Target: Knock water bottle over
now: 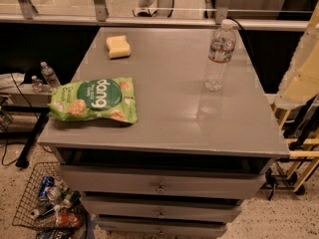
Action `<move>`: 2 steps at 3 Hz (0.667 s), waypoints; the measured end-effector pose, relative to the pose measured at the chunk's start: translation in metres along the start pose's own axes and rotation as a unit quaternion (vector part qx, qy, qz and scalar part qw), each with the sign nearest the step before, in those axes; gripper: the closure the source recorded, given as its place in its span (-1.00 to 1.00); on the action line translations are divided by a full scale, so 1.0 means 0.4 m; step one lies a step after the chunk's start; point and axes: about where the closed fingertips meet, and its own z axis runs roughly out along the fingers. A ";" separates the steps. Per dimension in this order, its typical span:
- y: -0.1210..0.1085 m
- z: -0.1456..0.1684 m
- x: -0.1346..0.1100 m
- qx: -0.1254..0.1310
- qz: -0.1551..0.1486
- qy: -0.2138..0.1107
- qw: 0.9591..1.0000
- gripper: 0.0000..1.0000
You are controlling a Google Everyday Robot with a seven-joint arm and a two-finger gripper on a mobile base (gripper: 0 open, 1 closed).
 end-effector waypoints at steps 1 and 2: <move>0.000 0.000 0.000 0.000 0.000 0.000 1.000 -1.00; 0.000 -0.026 -0.023 0.011 -0.003 -0.015 1.000 -1.00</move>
Offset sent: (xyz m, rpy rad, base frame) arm 0.0059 0.0008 -0.0031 0.0546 -0.0034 0.0116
